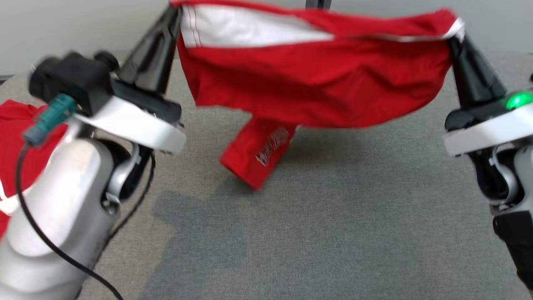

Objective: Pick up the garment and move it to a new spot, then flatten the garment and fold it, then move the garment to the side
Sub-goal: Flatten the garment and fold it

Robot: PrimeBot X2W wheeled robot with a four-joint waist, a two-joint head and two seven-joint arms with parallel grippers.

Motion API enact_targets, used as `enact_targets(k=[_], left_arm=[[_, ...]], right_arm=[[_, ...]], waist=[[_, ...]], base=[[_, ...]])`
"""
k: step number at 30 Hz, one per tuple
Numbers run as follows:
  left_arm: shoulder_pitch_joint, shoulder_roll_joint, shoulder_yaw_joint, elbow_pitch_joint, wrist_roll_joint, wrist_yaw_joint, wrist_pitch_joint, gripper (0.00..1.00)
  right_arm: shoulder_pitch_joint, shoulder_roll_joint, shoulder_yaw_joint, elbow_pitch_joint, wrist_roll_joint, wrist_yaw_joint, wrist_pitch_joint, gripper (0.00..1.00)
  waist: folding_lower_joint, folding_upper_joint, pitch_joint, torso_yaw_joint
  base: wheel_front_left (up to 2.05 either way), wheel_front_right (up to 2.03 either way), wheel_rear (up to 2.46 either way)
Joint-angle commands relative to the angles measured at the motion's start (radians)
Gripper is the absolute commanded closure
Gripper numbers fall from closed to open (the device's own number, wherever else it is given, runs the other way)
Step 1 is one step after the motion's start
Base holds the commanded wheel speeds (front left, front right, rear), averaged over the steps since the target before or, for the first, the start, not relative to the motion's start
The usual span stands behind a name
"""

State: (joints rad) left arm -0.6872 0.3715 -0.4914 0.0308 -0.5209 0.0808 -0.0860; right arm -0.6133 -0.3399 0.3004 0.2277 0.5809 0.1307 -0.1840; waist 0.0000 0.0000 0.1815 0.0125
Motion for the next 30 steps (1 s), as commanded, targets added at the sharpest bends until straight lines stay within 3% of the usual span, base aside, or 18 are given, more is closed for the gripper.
enact_targets(k=[1, 8, 15, 22, 30], left_arm=[[-0.027, 0.008, 0.009, -0.011, 0.010, 0.006, 0.003, 1.00], [-0.159, 0.033, 0.022, -0.053, 0.032, -0.006, 0.051, 1.00], [-0.197, 0.024, 0.017, -0.037, 0.019, -0.009, 0.072, 1.00], [-0.180, 0.009, 0.011, 0.011, -0.005, -0.022, 0.059, 1.00], [-0.258, -0.039, 0.017, 0.145, -0.048, -0.083, -0.012, 1.00]], right_arm=[[-0.017, 0.005, -0.009, -0.018, 0.007, 0.000, 0.006, 1.00], [-0.069, 0.050, -0.114, -0.113, -0.027, 0.000, 0.081, 1.00], [-0.036, 0.092, -0.153, -0.160, -0.065, 0.000, 0.163, 1.00], [-0.018, 0.121, -0.153, -0.138, -0.059, 0.000, 0.209, 1.00], [-0.122, 0.121, -0.120, -0.036, -0.024, 0.000, 0.169, 1.00]], waist=[[0.0000, 0.0000, -0.011, 0.000], [0.0000, 0.0000, -0.072, -0.001], [0.0000, 0.0000, -0.118, -0.006], [0.0000, 0.0000, -0.119, -0.009], [0.0000, 0.0000, -0.028, -0.003]], base=[[0.00, 0.00, 0.00], [0.00, 0.00, 0.00], [0.00, 0.00, 0.00], [0.00, 0.00, 0.00], [0.00, 0.00, 0.00]])
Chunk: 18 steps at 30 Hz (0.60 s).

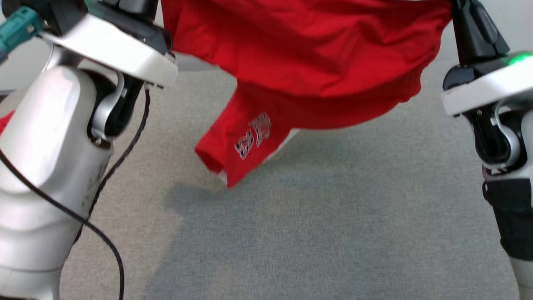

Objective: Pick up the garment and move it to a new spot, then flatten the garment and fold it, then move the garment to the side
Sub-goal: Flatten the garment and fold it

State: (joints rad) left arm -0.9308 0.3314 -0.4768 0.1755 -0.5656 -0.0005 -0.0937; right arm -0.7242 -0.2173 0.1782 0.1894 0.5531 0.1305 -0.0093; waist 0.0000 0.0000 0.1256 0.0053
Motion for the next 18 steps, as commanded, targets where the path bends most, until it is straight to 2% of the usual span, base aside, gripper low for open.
enact_targets(k=[1, 5, 10, 11, 18], left_arm=[[-0.035, -0.008, 0.003, 0.026, -0.005, -0.010, -0.016, 1.00], [-0.168, -0.057, 0.002, 0.180, 0.010, -0.047, -0.086, 1.00], [-0.317, -0.113, 0.024, 0.357, 0.017, -0.074, -0.150, 1.00], [-0.317, -0.113, 0.024, 0.357, 0.017, -0.074, -0.150, 1.00], [-0.446, -0.185, 0.109, 0.551, 0.016, -0.098, -0.172, 1.00]], right_arm=[[-0.035, 0.000, 0.010, 0.023, 0.008, 0.001, -0.014, 1.00], [-0.197, 0.018, 0.048, 0.144, 0.024, 0.001, -0.072, 1.00], [-0.388, 0.060, 0.082, 0.309, 0.035, 0.001, -0.173, 1.00], [-0.388, 0.060, 0.082, 0.309, 0.035, 0.001, -0.173, 1.00], [-0.583, 0.127, 0.040, 0.560, 0.052, 0.001, -0.257, 1.00]], waist=[[0.0000, 0.0000, 0.046, 0.005], [0.0000, 0.0000, 0.147, 0.011], [0.0000, 0.0000, 0.238, 0.015], [0.0000, 0.0000, 0.238, 0.015], [0.0000, 0.0000, 0.320, 0.027]], base=[[0.00, 0.00, 0.00], [0.00, 0.00, 0.00], [0.00, 0.00, 0.00], [0.00, 0.00, 0.00], [0.00, 0.00, 0.00]])
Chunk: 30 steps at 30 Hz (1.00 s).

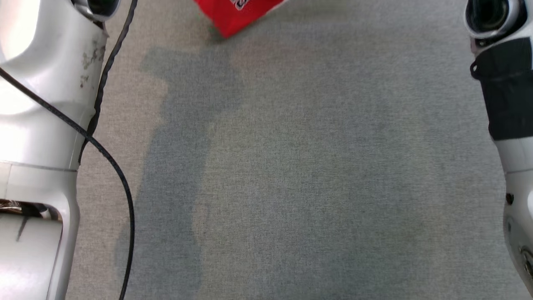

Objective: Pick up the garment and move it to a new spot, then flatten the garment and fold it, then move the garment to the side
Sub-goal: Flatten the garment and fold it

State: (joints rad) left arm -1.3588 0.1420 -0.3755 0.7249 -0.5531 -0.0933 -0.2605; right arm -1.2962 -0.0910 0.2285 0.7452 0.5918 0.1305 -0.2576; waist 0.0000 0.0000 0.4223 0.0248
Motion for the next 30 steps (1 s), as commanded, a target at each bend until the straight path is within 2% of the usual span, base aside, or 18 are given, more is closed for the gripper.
enact_targets(k=[1, 6, 13, 17, 22, 30], left_arm=[[-0.017, -0.007, 0.022, 0.019, 0.009, -0.009, -0.004, 1.00], [0.023, -0.049, 0.074, 0.130, -0.006, -0.027, -0.004, 1.00], [0.122, -0.080, 0.091, 0.168, -0.006, -0.038, -0.004, 1.00], [0.241, -0.088, 0.075, 0.116, -0.022, -0.039, -0.004, 1.00], [0.425, -0.088, 0.038, 0.011, -0.042, -0.038, -0.004, 1.00], [0.752, -0.089, -0.013, -0.190, 0.023, -0.038, -0.004, 1.00]], right_arm=[[-0.027, 0.004, -0.038, 0.013, 0.004, 0.001, -0.009, 1.00], [-0.006, 0.030, -0.106, 0.071, -0.078, 0.001, -0.008, 1.00], [0.087, 0.038, -0.045, 0.084, -0.103, 0.001, -0.009, 1.00], [0.207, 0.035, 0.025, 0.034, -0.077, 0.001, -0.009, 1.00], [0.404, -0.004, 0.081, -0.081, -0.014, 0.001, -0.009, 1.00], [0.738, -0.063, 0.117, -0.276, 0.058, 0.001, -0.008, 1.00]], waist=[[0.0000, 0.0000, 0.032, 0.010], [0.0000, 0.0000, 0.065, 0.015], [0.0000, 0.0000, 0.090, 0.016], [0.0000, 0.0000, 0.080, 0.019], [0.0000, 0.0000, 0.041, 0.024], [0.0000, 0.0000, -0.071, 0.026]], base=[[0.00, 0.00, 0.00], [0.00, 0.00, 0.00], [0.00, 0.00, 0.00], [0.00, 0.00, 0.00], [0.00, 0.00, 0.00], [0.00, 0.00, 0.00]])
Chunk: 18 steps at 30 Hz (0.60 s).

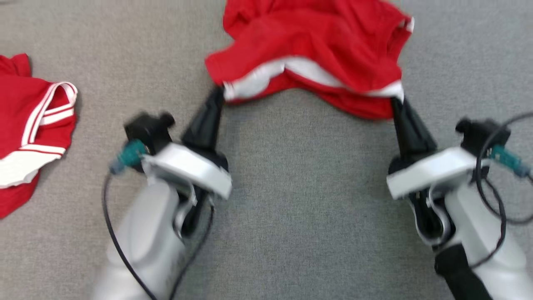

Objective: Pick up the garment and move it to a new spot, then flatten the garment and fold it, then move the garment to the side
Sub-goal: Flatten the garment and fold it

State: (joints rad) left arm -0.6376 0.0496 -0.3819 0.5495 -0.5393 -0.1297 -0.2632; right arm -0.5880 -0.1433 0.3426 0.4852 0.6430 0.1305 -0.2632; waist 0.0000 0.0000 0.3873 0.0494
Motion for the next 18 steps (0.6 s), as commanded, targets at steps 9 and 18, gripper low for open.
enact_targets(k=[9, 18], left_arm=[[0.315, 0.098, -0.040, -0.195, 0.024, -0.001, -0.002, 1.00], [0.568, 0.195, -0.017, -0.387, 0.025, 0.040, 0.022, 1.00]], right_arm=[[0.298, -0.068, -0.015, -0.137, 0.009, 0.001, -0.002, 1.00], [0.533, -0.112, -0.005, -0.265, -0.030, 0.001, -0.002, 1.00]], waist=[[0.0000, 0.0000, -0.152, -0.006], [0.0000, 0.0000, -0.251, -0.006]], base=[[0.00, 0.00, 0.00], [0.00, 0.00, 0.00]])
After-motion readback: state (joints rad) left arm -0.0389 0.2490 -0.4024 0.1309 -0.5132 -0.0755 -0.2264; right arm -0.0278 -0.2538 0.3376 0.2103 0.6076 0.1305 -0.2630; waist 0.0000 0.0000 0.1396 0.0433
